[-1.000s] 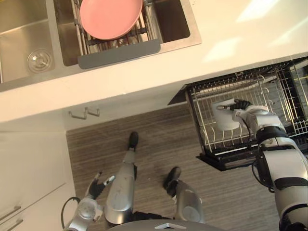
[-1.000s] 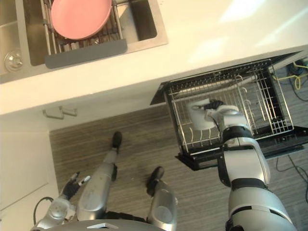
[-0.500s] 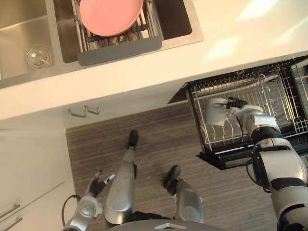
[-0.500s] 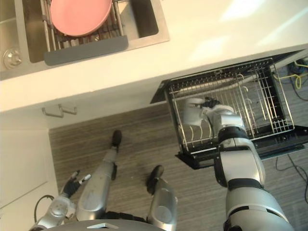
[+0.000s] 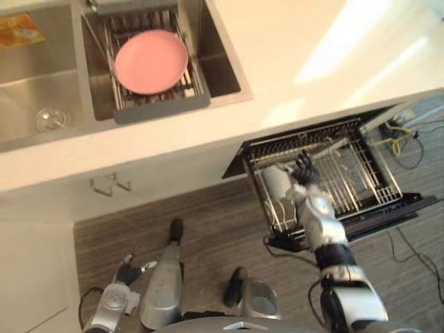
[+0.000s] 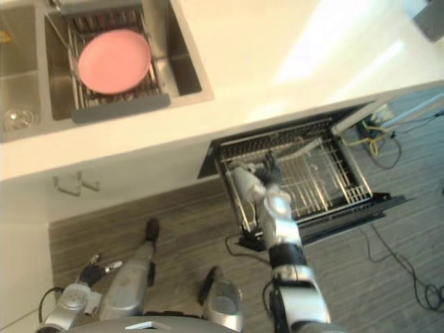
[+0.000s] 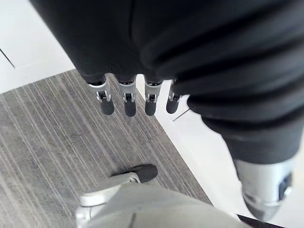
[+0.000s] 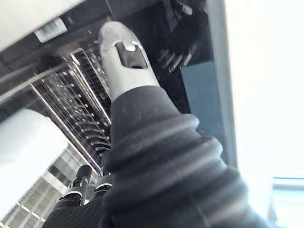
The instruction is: Walk over to the sink, pick up the cup, carry it to the dishwasher, place the cup inside the dishwasher, then close the dishwasher door
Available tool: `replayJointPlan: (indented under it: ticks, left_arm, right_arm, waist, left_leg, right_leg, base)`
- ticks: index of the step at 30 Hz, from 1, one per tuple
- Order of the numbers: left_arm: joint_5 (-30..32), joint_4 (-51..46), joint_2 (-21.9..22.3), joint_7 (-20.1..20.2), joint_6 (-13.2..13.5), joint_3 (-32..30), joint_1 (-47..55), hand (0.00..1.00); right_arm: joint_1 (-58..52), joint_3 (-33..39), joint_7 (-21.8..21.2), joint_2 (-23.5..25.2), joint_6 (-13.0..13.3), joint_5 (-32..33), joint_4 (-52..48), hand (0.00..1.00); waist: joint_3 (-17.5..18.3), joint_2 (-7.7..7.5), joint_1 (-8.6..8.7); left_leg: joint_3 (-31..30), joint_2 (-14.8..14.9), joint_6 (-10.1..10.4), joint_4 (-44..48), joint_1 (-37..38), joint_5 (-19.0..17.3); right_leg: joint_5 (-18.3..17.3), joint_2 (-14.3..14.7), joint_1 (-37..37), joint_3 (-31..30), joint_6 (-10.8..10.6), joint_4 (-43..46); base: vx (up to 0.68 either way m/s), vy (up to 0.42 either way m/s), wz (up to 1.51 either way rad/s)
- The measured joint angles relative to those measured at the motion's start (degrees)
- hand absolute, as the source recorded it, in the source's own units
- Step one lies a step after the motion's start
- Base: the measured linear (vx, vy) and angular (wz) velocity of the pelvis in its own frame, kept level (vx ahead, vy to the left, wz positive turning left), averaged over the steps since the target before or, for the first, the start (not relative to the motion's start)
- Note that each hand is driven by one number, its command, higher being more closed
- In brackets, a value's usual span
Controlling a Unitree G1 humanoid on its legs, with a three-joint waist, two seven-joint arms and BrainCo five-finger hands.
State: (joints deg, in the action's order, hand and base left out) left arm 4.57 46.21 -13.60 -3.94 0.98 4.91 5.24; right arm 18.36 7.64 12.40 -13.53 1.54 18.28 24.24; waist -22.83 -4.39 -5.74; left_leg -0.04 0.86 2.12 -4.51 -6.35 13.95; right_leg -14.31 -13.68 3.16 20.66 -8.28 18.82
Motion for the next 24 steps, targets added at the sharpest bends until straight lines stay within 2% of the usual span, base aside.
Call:
replayJointPlan:
  ticks: [1, 3, 4, 6, 9, 11, 12, 13, 14, 15, 16, 17, 19, 22, 24]
  left_arm:
    - [-0.05, 0.16, 0.24, 0.48, -0.46, -0.35, 0.24, 0.00]
    - [-2.03, 1.37, 1.40, 0.70, -1.14, -0.42, 1.71, 0.00]
    - [-2.83, 1.84, 1.85, 0.78, -1.13, -0.43, 1.93, 0.00]
    - [-5.55, 2.31, 3.26, 1.84, -1.12, -0.64, 3.22, 0.00]
    - [-6.95, 2.34, 4.09, 2.90, -1.78, -1.09, 4.28, 0.00]
    - [-8.54, 2.92, 4.73, 2.57, -4.29, -2.31, 5.02, 0.00]
    - [-9.31, 3.37, 4.91, 2.18, -5.07, -2.78, 5.06, 0.00]
    - [-9.65, 4.27, 5.21, 1.56, -6.34, -3.87, 5.54, 0.00]
    - [-9.39, 4.88, 5.39, 1.34, -7.84, -5.32, 6.04, 0.00]
    - [-9.09, 5.29, 5.56, 1.31, -8.36, -6.13, 6.08, 0.00]
    - [-8.76, 6.24, 6.05, 1.07, -9.09, -7.35, 6.50, 0.00]
    - [-8.78, 6.72, 6.40, 0.54, -9.78, -8.17, 7.51, 0.00]
    - [-8.83, 7.27, 6.87, 0.45, -10.11, -9.25, 8.64, 0.00]
    - [-8.92, 7.69, 7.88, 0.49, -10.71, -11.43, 10.47, 0.00]
    - [-8.91, 8.84, 8.61, 0.53, -10.44, -11.97, 11.51, 0.00]
  right_arm:
    - [-1.07, 0.08, 0.34, 0.05, 0.62, -0.31, -1.07, 0.00]
    - [-5.08, -0.10, -0.11, 0.17, 4.33, -0.43, -6.36, 0.00]
    - [-6.00, -0.11, -0.93, 0.16, 5.49, -0.40, -7.83, 0.00]
    - [-9.29, -0.20, -7.01, 0.17, 9.56, 0.81, -13.09, 0.00]
    - [-10.50, -0.26, -14.13, 0.16, 11.15, 1.70, -15.60, 0.00]
    - [-10.49, -0.85, -18.60, 0.25, 11.96, 3.72, -17.35, 0.00]
    - [-10.50, -0.81, -19.22, 0.46, 12.00, 4.84, -17.91, 0.00]
    - [-10.49, -0.72, -19.66, 1.26, 12.00, 6.55, -19.41, 0.00]
    - [-10.52, -0.54, -19.44, 1.98, 12.05, 8.17, -21.63, 0.00]
    - [-10.48, -0.43, -19.30, 1.97, 12.06, 9.05, -22.96, 0.00]
    - [-10.24, -0.21, -19.06, 1.85, 12.08, 10.20, -25.34, 0.00]
    - [-9.86, -0.20, -17.95, 2.06, 12.28, 11.46, -27.01, 0.00]
    - [-8.81, -0.27, -16.86, 2.20, 12.27, 12.86, -28.19, 0.00]
    - [-7.02, -0.75, -16.02, 2.48, 11.82, 14.08, -28.29, 0.00]
    - [-7.05, -0.59, -14.60, 2.78, 11.00, 14.08, -28.30, 0.00]
  waist:
    - [0.66, 0.18, 0.10]
    - [5.14, 1.48, 0.96]
    - [6.05, 2.02, 1.18]
    - [8.94, 4.37, 1.47]
    - [10.12, 5.70, 1.95]
    - [10.56, 6.13, 1.48]
    - [10.59, 6.07, 1.31]
    - [11.24, 5.64, 1.19]
    - [12.12, 4.95, 1.55]
    - [12.22, 4.70, 1.58]
    - [12.47, 4.72, 1.41]
    - [12.65, 4.79, 1.43]
    - [13.04, 4.46, 1.14]
    - [13.35, 4.74, 1.02]
    - [14.15, 5.51, 1.59]
  left_leg:
    - [0.00, -0.06, 0.11, -0.01, 0.64, -0.11]
    - [-0.05, -0.07, 0.28, -0.03, 1.69, -0.54]
    - [-0.11, 0.01, 0.30, -0.03, 1.91, -0.59]
    - [-0.50, 0.60, 0.46, -0.05, 2.27, -0.71]
    - [-1.92, 1.12, 0.74, -0.06, 2.44, -0.50]
    - [-2.51, 1.74, 1.06, -0.05, 2.28, -0.27]
    - [-2.52, 1.78, 0.91, -0.05, 2.28, -0.23]
    - [-0.15, 2.00, -0.94, -0.06, 1.88, -1.81]
    - [4.99, 2.68, -3.03, -0.04, 1.32, -3.23]
    - [7.38, 3.04, -3.93, -0.03, 1.33, -3.69]
    - [10.37, 3.62, -5.72, -0.02, 1.64, -1.71]
    - [10.50, 3.83, -3.94, -0.02, 2.23, 0.46]
    - [9.52, 3.33, -2.20, -0.03, 2.56, 0.43]
    - [9.62, 3.45, -1.72, -0.06, 2.57, 0.14]
    - [11.50, 3.74, -1.73, -0.39, 2.56, 0.13]
  right_leg:
    - [0.03, 0.02, 0.69, -0.01, -0.06, -0.58]
    - [0.45, 0.42, 2.54, 0.03, -0.70, -3.11]
    - [0.62, 0.66, 3.02, 0.05, -0.64, -3.75]
    - [1.05, 1.86, 4.32, -0.06, -0.20, -5.84]
    - [1.18, 3.02, 5.54, 0.58, -0.08, -6.72]
    - [1.17, 3.85, 6.30, 1.88, -0.04, -7.13]
    - [1.24, 3.95, 6.67, 2.37, 0.08, -7.26]
    - [1.46, 4.03, 7.09, 3.50, 0.29, -7.65]
    - [2.61, 3.91, 7.90, 5.23, -0.17, -8.76]
    - [2.96, 3.84, 8.75, 5.76, -0.14, -9.52]
    - [3.09, 3.83, 9.86, 6.02, -0.16, -9.94]
    - [2.47, 3.88, 10.95, 5.75, -0.27, -10.03]
    - [1.65, 3.72, 11.60, 4.45, -0.39, -10.04]
    - [1.10, 3.95, 11.71, 3.81, -0.37, -9.98]
    - [1.18, 3.95, 11.85, 4.33, -0.50, -10.13]
  base:
    - [0.03, -0.050, -0.01]
    - [0.02, -0.046, -0.02]
    - [0.01, -0.046, -0.04]
    - [-0.02, -0.046, 0.00]
    - [-0.05, -0.060, 0.21]
    - [-0.07, -0.075, 0.24]
    - [-0.05, -0.055, 0.33]
    - [-0.01, -0.030, 0.55]
    - [0.03, -0.027, 0.63]
    - [0.08, -0.020, 0.70]
    - [0.07, -0.005, 0.63]
    - [0.04, -0.003, 0.53]
    - [-0.02, -0.007, 0.30]
    - [-0.09, -0.006, 0.11]
    - [-0.11, -0.003, 0.09]
